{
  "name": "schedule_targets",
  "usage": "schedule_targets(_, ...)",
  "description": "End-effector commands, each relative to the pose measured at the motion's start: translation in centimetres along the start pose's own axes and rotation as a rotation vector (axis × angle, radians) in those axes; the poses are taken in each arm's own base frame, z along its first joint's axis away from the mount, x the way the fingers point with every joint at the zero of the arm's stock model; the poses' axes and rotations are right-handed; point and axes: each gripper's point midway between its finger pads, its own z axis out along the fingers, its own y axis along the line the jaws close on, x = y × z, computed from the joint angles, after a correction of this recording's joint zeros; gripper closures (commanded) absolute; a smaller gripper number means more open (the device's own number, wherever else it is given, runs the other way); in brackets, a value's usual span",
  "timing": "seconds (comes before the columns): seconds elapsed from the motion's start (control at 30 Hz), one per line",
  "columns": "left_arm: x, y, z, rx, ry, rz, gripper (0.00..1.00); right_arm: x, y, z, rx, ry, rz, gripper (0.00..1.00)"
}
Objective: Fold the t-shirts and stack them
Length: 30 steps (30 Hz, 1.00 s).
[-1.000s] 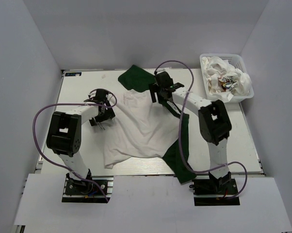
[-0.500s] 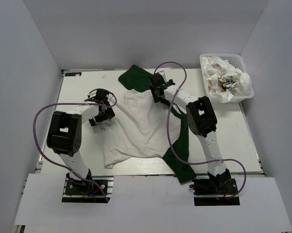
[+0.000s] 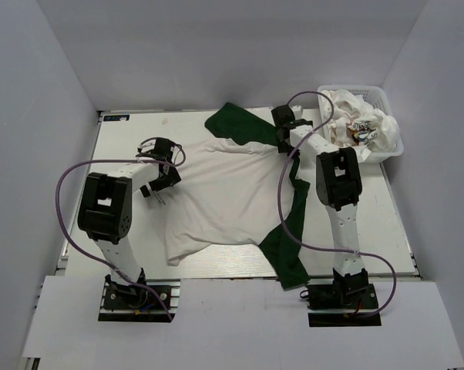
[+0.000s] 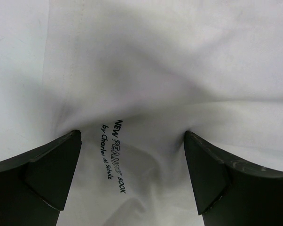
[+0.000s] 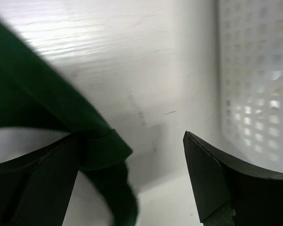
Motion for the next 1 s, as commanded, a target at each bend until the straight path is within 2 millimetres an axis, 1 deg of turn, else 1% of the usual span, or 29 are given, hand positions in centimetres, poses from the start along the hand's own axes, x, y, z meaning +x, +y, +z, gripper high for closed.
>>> schedule_targets(0.0, 4.7, 4.9, 1.9, -0.208, 0.142, 0.124, 0.00, -3.9, -4.3, -2.5, 0.049, -0.073, 0.056, 0.10)
schedule_targets(0.03, 4.7, 4.9, 1.9, -0.208, 0.142, 0.124, 0.00, -4.2, -5.3, -2.7, 0.060, -0.080, 0.066, 0.10)
schedule_targets(0.1, 4.3, 4.7, 1.9, -0.202, 0.134, 0.119, 0.00, -4.3, -5.9, -2.8, 0.063, -0.078, 0.063, 0.10)
schedule_targets(0.13, 4.2, 4.8, 1.9, -0.210, 0.129, 0.120, 0.00, -4.6, -6.9, -3.1, 0.073, -0.081, 0.078, 0.10)
schedule_targets(0.2, 3.9, 4.7, 1.7, -0.208, 0.126, 0.119, 0.00, -4.5, -7.4, -3.3, 0.075, -0.077, 0.080, 0.10)
schedule_targets(0.23, 3.5, 4.4, 1.7, -0.202, 0.118, 0.114, 0.00, -4.9, -8.1, -3.8, 0.078, -0.090, 0.091, 0.10)
schedule_targets(0.27, 3.5, 4.4, 1.7, -0.201, 0.118, 0.123, 0.00, -4.6, -8.3, -3.8, 0.075, -0.083, 0.092, 0.10)
schedule_targets(0.3, 2.9, 4.1, 1.4, -0.191, 0.104, 0.114, 0.00, -4.8, -8.8, -4.1, 0.075, -0.088, 0.095, 0.10)
schedule_targets(0.37, 2.6, 4.0, 1.2, -0.190, 0.103, 0.113, 0.00, -5.1, -9.4, -4.8, 0.066, -0.091, 0.112, 0.10)
schedule_targets(0.43, 1.6, 3.6, 0.7, -0.177, 0.084, 0.101, 0.00, -5.3, -9.5, -6.0, 0.026, -0.092, 0.105, 0.10)
schedule_targets(0.47, 1.4, 3.4, 0.5, -0.164, 0.082, 0.096, 0.00, -5.5, -9.1, -7.2, -0.015, -0.101, 0.101, 0.10)
schedule_targets(0.5, 1.0, 3.2, 0.4, -0.158, 0.074, 0.091, 0.00, -4.7, -8.1, -7.6, -0.065, -0.091, 0.060, 0.10)
schedule_targets(0.53, 0.9, 3.0, 0.1, -0.144, 0.073, 0.095, 0.00, -4.5, -7.6, -8.2, -0.094, -0.099, 0.046, 0.10)
schedule_targets(0.57, 0.9, 2.6, 0.1, -0.126, 0.074, 0.089, 0.00, -3.1, -6.2, -10.0, -0.135, -0.098, 0.008, 0.10)
schedule_targets(0.6, 0.4, 2.4, -0.1, -0.114, 0.058, 0.079, 0.00, -2.4, -5.2, -10.6, -0.179, -0.091, -0.005, 0.10)
schedule_targets(0.63, 0.3, 2.2, -0.4, -0.097, 0.057, 0.073, 0.00, -2.0, -4.4, -12.1, -0.200, -0.106, -0.017, 0.10)
schedule_targets(0.67, 0.3, 2.2, -0.4, -0.097, 0.057, 0.073, 0.00, -0.4, -3.9, -12.3, -0.206, -0.094, -0.004, 0.10)
schedule_targets(0.7, 0.0, 2.2, -0.7, -0.091, 0.049, 0.068, 0.00, 1.9, -2.8, -12.2, -0.215, -0.057, -0.031, 0.10)
schedule_targets(0.73, 0.3, 2.5, -0.6, -0.105, 0.050, 0.073, 0.00, 2.1, -2.3, -13.2, -0.234, -0.075, -0.023, 0.10)
schedule_targets(0.77, 0.3, 2.5, -0.6, -0.105, 0.050, 0.074, 0.00, 4.3, -1.5, -13.1, -0.256, -0.041, -0.020, 0.10)
schedule_targets(0.8, 0.1, 2.7, -0.6, -0.117, 0.041, 0.074, 0.00, 6.2, -0.4, -13.5, -0.290, -0.016, -0.050, 0.10)
schedule_targets(0.83, 0.0, 2.9, -0.5, -0.125, 0.036, 0.075, 0.00, 7.9, 0.0, -13.2, -0.290, 0.011, -0.069, 0.10)
schedule_targets(0.87, 0.3, 2.9, -0.3, -0.130, 0.044, 0.092, 0.00, 8.5, 0.1, -13.0, -0.282, 0.019, -0.064, 0.10)
schedule_targets(0.9, 0.1, 3.2, -0.3, -0.144, 0.034, 0.093, 0.00, 10.2, 0.4, -12.6, -0.263, 0.039, -0.100, 0.10)
schedule_targets(0.97, 0.6, 3.8, 0.5, -0.175, 0.056, 0.102, 0.00, 10.8, 0.1, -12.1, -0.224, 0.052, -0.105, 0.10)
